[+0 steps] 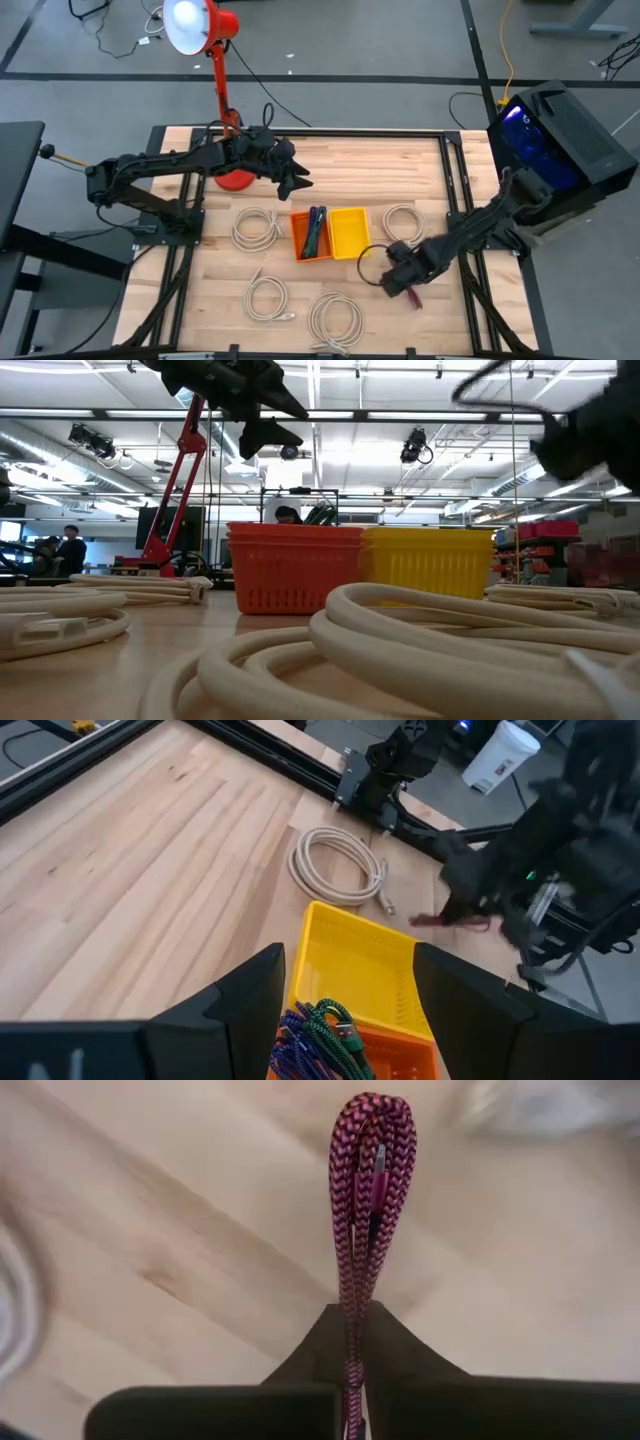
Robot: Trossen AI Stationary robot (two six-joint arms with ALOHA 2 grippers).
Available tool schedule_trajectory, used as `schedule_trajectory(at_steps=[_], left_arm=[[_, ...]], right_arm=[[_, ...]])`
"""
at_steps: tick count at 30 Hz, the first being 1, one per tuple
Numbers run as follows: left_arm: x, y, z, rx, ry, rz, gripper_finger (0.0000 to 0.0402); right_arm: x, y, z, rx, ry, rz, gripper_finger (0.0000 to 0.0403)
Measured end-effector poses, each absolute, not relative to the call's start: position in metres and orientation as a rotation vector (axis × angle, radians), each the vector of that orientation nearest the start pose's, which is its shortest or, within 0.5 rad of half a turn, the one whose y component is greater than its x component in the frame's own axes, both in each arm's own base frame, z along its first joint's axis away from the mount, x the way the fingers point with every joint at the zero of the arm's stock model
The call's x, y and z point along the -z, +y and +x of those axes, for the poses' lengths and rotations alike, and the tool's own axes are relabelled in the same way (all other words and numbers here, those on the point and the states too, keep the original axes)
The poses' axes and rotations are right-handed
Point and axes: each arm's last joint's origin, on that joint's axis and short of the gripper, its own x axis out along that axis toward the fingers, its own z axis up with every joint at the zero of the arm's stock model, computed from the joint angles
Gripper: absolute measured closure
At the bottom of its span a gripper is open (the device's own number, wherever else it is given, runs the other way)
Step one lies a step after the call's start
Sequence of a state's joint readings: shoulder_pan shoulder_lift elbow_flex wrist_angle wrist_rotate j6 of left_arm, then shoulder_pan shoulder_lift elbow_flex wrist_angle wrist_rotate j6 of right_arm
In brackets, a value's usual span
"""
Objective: Pick & Place USB Port
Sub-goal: Put the red USB cable into the orange bin
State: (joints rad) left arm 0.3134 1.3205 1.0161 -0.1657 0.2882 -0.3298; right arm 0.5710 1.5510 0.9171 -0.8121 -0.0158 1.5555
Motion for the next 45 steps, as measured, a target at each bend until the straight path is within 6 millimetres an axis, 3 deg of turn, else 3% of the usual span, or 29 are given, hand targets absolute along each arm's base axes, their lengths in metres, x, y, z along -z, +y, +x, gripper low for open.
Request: schedule_trajectory(at_steps=[4,11,15,18,23,28,39,45], left_arm=[[-0.301,0.082,0.28,-0.099,0.431,-0.474,0.0175],[-0.306,0.083,0.283,-0.086,0.372,-0.504,0.0175],[-0.313,0.081,0.285,-0.008,0.308,-0.511,0.0175],[-0.324,0.078,0.289,0.067,0.212,-0.502,0.0175],[-0.344,0.073,0.292,0.141,0.017,-0.436,0.0175],[-0.352,0.071,0.292,0.133,-0.061,-0.464,0.0175],[-0.352,0.062,0.295,0.029,-0.09,-0.456,0.0175],[-0.352,0.064,0.295,0.0,-0.095,-0.454,0.0175]], right_arm=[[-0.226,0.121,0.204,0.759,1.305,0.783,0.0397],[-0.334,0.081,0.185,0.805,0.935,0.625,0.0399],[-0.373,0.056,0.183,0.796,0.728,0.503,0.0399],[-0.394,0.044,0.198,0.718,0.593,0.412,0.0399],[-0.419,0.018,0.227,0.605,0.416,0.226,0.0399],[-0.434,-0.01,0.251,0.487,0.289,0.141,0.0399],[-0.416,-0.04,0.303,0.22,0.258,0.109,0.0399],[-0.421,-0.052,0.308,0.149,0.184,0.131,0.0399]])
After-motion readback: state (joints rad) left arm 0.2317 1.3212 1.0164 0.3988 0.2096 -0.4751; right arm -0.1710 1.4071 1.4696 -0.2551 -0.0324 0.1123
